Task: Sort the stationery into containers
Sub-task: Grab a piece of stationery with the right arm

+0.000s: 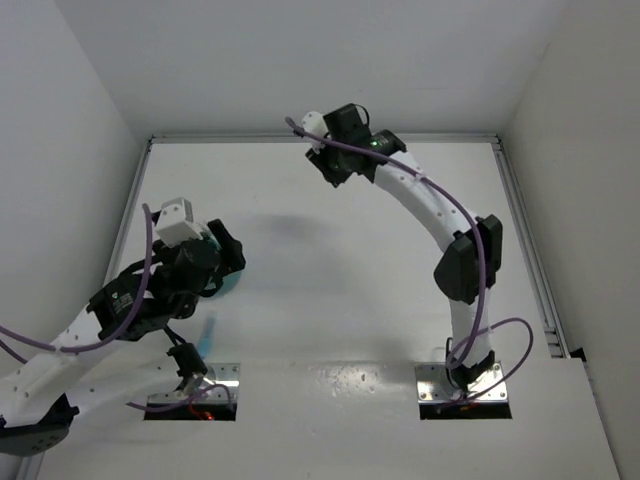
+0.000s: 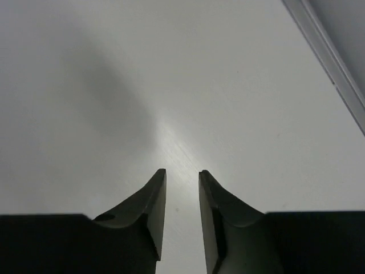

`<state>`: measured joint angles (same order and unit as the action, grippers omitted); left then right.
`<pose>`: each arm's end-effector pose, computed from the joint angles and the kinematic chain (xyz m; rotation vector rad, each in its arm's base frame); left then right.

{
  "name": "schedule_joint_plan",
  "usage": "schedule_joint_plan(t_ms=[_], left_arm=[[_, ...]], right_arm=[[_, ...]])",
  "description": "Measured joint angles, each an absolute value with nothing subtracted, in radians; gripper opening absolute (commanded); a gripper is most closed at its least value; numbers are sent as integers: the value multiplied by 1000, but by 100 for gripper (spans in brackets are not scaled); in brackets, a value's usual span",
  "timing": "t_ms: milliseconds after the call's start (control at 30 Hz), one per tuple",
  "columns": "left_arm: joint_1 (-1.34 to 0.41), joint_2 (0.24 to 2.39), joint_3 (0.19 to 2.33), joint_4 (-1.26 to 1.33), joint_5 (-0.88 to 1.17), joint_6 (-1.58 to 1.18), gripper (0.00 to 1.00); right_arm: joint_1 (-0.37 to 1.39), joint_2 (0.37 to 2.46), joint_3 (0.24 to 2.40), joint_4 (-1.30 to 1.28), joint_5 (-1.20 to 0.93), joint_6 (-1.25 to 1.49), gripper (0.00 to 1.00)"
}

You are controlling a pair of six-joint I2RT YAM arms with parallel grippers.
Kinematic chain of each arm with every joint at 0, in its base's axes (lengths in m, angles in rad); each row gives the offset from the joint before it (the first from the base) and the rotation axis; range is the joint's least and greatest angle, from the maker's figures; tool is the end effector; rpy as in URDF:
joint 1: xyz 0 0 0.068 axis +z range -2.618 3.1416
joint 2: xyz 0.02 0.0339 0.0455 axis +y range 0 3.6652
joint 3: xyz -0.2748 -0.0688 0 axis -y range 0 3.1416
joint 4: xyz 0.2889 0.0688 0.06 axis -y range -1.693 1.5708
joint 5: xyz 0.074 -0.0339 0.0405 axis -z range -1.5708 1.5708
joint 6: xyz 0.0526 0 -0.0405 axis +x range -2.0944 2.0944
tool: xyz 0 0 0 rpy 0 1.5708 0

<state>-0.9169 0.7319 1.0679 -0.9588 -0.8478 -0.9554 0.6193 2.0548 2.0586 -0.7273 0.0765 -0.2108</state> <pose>0.1268 -0.1006 0.3856 -0.4830 1.9178 -0.2805 0.4350 0.3051 0.3341 -0.8890 2.1157 0.1239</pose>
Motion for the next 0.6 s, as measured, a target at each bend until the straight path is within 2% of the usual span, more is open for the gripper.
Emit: schedule_joint_plan(t_ms=[33, 167, 333, 367, 600], left_arm=[[-917, 745, 1066, -984, -816, -982, 88], [-917, 883, 1064, -1066, -679, -1056, 84], [-917, 1056, 1013, -1097, -521, -1076, 76], [-917, 1083, 1007, -1108, -499, -1074, 76], [-917, 1244, 971, -1136, -464, -1105, 75]], right_arm=[[602, 2027, 2019, -753, 47, -213, 0], [553, 1856, 1795, -744, -64, -207, 0], [510, 1610, 1505, -640, -220, -161, 61], [500, 1578, 1458, -611, -249, -152, 65], [438, 1480, 1235, -487, -389, -102, 65]])
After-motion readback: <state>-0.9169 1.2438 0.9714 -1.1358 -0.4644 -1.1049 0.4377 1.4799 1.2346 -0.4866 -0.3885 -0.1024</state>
